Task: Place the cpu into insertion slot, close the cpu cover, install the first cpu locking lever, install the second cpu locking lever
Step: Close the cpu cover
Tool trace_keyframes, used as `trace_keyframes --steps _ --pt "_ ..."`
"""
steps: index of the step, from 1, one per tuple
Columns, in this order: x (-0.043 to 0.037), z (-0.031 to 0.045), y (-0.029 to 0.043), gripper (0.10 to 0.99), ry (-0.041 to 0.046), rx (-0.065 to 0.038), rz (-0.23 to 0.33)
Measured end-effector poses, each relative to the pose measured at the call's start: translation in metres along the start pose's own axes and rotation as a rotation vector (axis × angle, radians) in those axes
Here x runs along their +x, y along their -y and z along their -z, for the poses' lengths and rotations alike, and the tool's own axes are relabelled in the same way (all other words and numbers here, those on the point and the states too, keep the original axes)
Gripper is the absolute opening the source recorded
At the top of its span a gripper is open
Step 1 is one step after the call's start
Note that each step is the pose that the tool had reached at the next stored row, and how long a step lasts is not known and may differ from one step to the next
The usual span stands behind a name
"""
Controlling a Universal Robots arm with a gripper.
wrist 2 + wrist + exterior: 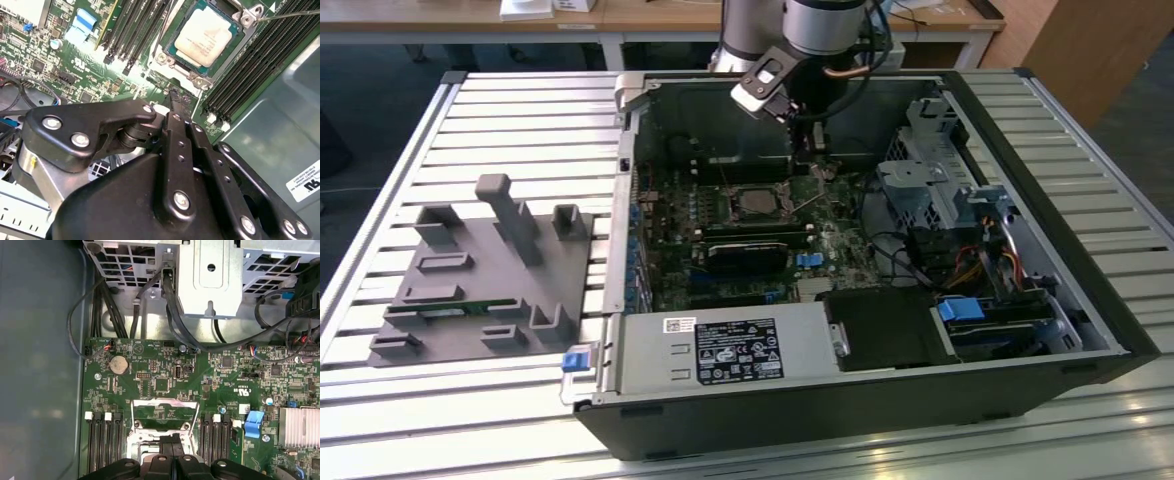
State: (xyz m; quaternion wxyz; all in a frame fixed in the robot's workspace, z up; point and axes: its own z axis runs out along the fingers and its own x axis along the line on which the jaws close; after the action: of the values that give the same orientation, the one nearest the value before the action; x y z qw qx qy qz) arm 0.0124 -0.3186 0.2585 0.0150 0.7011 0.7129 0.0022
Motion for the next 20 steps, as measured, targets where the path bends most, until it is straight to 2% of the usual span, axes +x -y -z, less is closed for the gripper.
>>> trace_keyframes --steps 4,12,15,20 --pt "-0.0001 -0.0003 -0.0050 0.110 -0.0024 0.000 0.000" --pt "0.0000 -0.0027 -0.0201 0.110 -0.0041 0.005 0.000" --pt "0.0000 -0.0030 -0.0219 0.110 -0.0074 0.006 0.000" --pt "0.0000 -0.0031 -0.0262 0.110 -0.0075 0.007 0.000"
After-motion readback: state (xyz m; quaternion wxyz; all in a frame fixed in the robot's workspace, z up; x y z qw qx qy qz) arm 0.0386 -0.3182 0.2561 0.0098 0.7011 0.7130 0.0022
